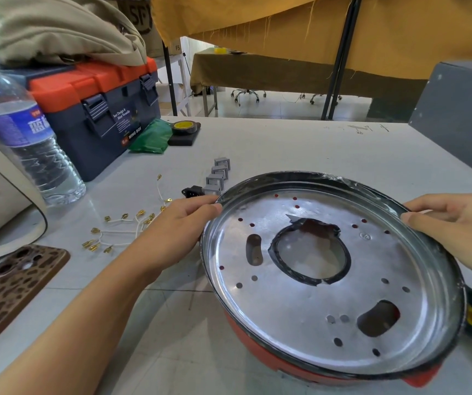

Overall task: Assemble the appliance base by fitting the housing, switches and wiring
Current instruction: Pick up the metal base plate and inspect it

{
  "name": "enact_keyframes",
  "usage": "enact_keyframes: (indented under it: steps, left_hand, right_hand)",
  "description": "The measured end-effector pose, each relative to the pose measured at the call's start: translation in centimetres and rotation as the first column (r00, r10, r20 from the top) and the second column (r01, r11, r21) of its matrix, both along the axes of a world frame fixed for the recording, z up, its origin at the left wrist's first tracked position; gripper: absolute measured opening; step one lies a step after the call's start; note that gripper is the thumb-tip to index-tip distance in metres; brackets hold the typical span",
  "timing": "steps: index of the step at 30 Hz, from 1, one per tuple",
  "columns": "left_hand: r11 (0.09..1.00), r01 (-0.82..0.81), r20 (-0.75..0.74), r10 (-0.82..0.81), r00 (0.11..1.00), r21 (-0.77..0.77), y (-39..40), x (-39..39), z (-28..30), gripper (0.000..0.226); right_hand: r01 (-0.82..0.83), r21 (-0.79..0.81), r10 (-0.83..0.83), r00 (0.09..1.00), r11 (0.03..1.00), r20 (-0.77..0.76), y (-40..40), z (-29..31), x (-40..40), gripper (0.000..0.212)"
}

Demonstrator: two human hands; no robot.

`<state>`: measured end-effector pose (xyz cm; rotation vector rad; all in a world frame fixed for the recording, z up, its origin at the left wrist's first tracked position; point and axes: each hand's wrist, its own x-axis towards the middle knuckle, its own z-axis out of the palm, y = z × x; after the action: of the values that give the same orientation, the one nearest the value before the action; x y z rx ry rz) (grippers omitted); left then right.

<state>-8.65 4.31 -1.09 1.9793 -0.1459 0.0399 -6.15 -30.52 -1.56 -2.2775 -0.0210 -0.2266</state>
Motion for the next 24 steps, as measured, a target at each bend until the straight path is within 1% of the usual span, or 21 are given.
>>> enact_keyframes:
  steps: [2,4,5,7,8,9,10,12,13,14,15,16,18,21,24]
  left_hand:
    - [1.000,0.020,-0.018,-0.020,1.000,-0.014,0.0,-0.1,0.1,0.026]
    - [0.999,0.028,-0.036,-0.030,0.999,-0.045,0.2,-0.2,0.5,0.028]
    - [0.998,-0.005,-0.033,0.003,0.999,-0.061,0.5,-0.2,0.7,0.029]
    - [0.986,-0.143,0.012,0.144,0.989,-0.083,1.2,0.0,1.2,0.029]
    - [0.977,-0.208,0.057,0.211,0.976,-0.050,1.8,0.0,1.4,0.026]
    - [0.968,-0.249,0.103,0.245,0.964,0.026,2.4,0.0,1.7,0.021]
    - [0.959,-0.254,0.135,0.236,0.962,0.129,3.1,-0.2,1.9,0.016]
    - [0.911,-0.158,0.112,0.124,0.986,0.381,4.4,-0.7,2.2,0.010]
    - [0.858,-0.090,0.073,0.062,0.995,0.506,5.0,-1.1,2.1,0.009]
    - [0.800,-0.035,0.037,0.015,0.999,0.598,5.3,-1.4,2.0,0.007]
    - [0.754,0.004,0.011,-0.015,1.000,0.656,5.6,-1.8,1.8,0.007]
    - [0.723,0.031,-0.008,-0.035,0.999,0.690,5.7,-2.1,1.7,0.007]
    - [0.693,0.058,-0.019,-0.064,0.998,0.719,5.9,-2.4,1.2,0.011]
    - [0.690,0.038,0.023,-0.079,0.997,0.722,5.5,-2.6,0.6,0.008]
    - [0.684,0.012,0.068,-0.089,0.994,0.729,4.9,-2.3,0.2,0.007]
  right_hand:
    - [-0.002,0.004,0.002,1.000,1.000,-0.004,0.2,0.2,-0.1,0.017]
    - [-0.006,0.009,0.006,1.000,1.000,0.005,0.5,0.5,-0.3,0.023]
    - [-0.004,0.012,0.004,1.000,1.000,0.014,0.6,0.7,-0.5,0.027]
    - [-0.001,0.016,0.000,1.000,1.000,0.028,0.9,1.0,-0.8,0.035]
    - [0.004,0.012,-0.004,0.999,1.000,0.036,1.1,1.2,-1.0,0.039]
    - [0.011,0.008,-0.011,0.999,1.000,0.042,1.1,1.3,-1.1,0.041]
    - [0.018,0.007,-0.018,0.999,1.000,0.045,1.2,1.4,-1.2,0.042]
    - [0.022,0.001,-0.022,0.999,1.000,0.039,1.3,1.6,-1.4,0.044]
    - [0.020,-0.007,-0.020,0.999,1.000,0.035,1.4,1.6,-1.5,0.045]
    - [0.020,-0.018,-0.019,0.999,1.000,0.030,1.5,1.7,-1.6,0.044]
    - [0.030,-0.027,-0.029,0.999,0.999,0.030,1.5,1.8,-1.8,0.042]
    - [0.044,-0.033,-0.043,0.999,0.999,0.033,1.6,1.9,-1.9,0.036]
    - [0.065,-0.051,-0.064,0.997,0.997,0.035,1.8,2.1,-2.0,0.026]
    - [0.056,-0.059,-0.055,0.998,0.997,0.029,2.4,2.2,-2.2,0.031]
    - [0.067,0.011,-0.067,0.997,0.998,0.023,2.6,2.2,-2.1,0.027]
